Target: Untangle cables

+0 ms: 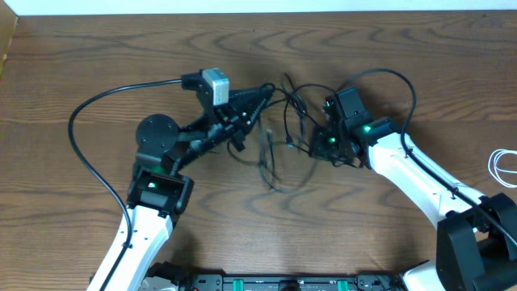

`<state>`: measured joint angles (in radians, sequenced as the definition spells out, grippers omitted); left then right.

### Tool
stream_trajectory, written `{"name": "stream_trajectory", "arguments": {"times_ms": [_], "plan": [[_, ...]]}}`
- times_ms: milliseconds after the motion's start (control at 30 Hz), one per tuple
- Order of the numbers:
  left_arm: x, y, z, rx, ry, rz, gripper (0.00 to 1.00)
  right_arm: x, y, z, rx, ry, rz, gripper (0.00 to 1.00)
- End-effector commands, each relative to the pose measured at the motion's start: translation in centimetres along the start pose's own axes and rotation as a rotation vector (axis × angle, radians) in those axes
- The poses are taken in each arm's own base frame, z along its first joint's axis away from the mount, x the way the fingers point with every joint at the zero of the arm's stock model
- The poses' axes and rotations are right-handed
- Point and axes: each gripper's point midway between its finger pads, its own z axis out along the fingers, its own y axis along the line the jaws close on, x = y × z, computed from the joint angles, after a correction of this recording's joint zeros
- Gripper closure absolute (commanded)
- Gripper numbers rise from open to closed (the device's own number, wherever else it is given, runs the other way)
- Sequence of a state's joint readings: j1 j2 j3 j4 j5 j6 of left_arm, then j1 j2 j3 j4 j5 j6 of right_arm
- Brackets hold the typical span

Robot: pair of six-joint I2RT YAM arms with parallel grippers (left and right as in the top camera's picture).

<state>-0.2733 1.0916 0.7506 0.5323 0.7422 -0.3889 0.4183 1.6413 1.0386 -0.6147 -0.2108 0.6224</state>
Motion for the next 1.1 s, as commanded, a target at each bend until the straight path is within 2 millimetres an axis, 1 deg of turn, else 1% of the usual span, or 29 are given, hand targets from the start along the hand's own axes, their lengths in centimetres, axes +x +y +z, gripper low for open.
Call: {"name": "stream_trajectory", "arguments": {"times_ms": [0,33,67,100,133,233,333,400,467,600,700,733,800,833,867,900,933,1000,1067], "plan": [[-2.6,0.4,-1.5,-0.030,-0.062,0.057,0.92,-2.8,-6.6,-2.0,0.286,-0.146,0.125,0.98],[-2.8,1.2,-2.0,-0.058,-0.066,0.054,0.92,-3.0,-8.5,-3.0,0.349,-0.163,0.160,0.99],[-3.0,1.9,-2.4,-0.082,-0.068,0.050,0.92,-3.2,-9.8,-3.7,0.386,-0.174,0.182,0.99],[-3.0,2.9,-3.0,-0.118,-0.065,0.038,0.92,-3.4,-12.0,-5.1,0.442,-0.189,0.229,0.99],[-3.0,3.3,-3.2,-0.131,-0.063,0.033,0.92,-3.4,-12.6,-5.5,0.454,-0.192,0.245,0.98],[-2.6,5.7,-4.5,-0.212,-0.046,-0.009,0.92,-3.7,-15.6,-7.6,0.482,-0.211,0.346,0.98],[-2.3,7.8,-5.9,-0.288,-0.034,-0.051,0.92,-4.1,-18.0,-9.3,0.489,-0.235,0.437,0.99],[-2.2,9.1,-6.9,-0.335,-0.033,-0.072,0.92,-4.2,-19.0,-9.9,0.469,-0.241,0.484,0.99],[-2.3,10.3,-8.0,-0.381,-0.038,-0.088,0.92,-4.2,-19.5,-10.1,0.440,-0.235,0.520,0.99],[-2.5,12.6,-10.5,-0.476,-0.055,-0.120,0.92,-4.2,-19.3,-9.9,0.360,-0.207,0.557,0.99],[-2.1,14.4,-12.6,-0.557,-0.056,-0.168,0.92,-4.3,-19.2,-9.8,0.352,-0.209,0.558,0.99],[-2.0,14.7,-13.0,-0.571,-0.055,-0.180,0.92,-4.3,-19.2,-9.8,0.350,-0.209,0.558,0.99],[-1.4,15.4,-13.8,-0.603,-0.045,-0.216,0.92,-4.3,-18.7,-9.6,0.320,-0.199,0.556,0.99],[-1.0,15.5,-14.0,-0.613,-0.037,-0.234,0.92,-4.4,-18.0,-9.4,0.281,-0.186,0.540,0.99],[-0.6,15.6,-14.1,-0.615,-0.026,-0.250,0.92,-4.6,-16.9,-9.1,0.223,-0.172,0.502,0.99],[-0.2,15.4,-14.0,-0.604,-0.013,-0.266,0.92,-5.0,-15.4,-8.8,0.143,-0.158,0.440,0.99],[0.1,15.0,-13.8,-0.580,0.000,-0.277,0.92,-5.5,-13.5,-8.6,0.041,-0.147,0.353,0.99],[0.4,14.1,-13.2,-0.518,0.022,-0.290,0.91,-6.2,-8.6,-8.9,-0.199,-0.141,0.138,0.99],[0.5,13.2,-12.8,-0.464,0.038,-0.295,0.83,-6.3,-3.7,-10.1,-0.445,-0.153,-0.083,0.99]]}}
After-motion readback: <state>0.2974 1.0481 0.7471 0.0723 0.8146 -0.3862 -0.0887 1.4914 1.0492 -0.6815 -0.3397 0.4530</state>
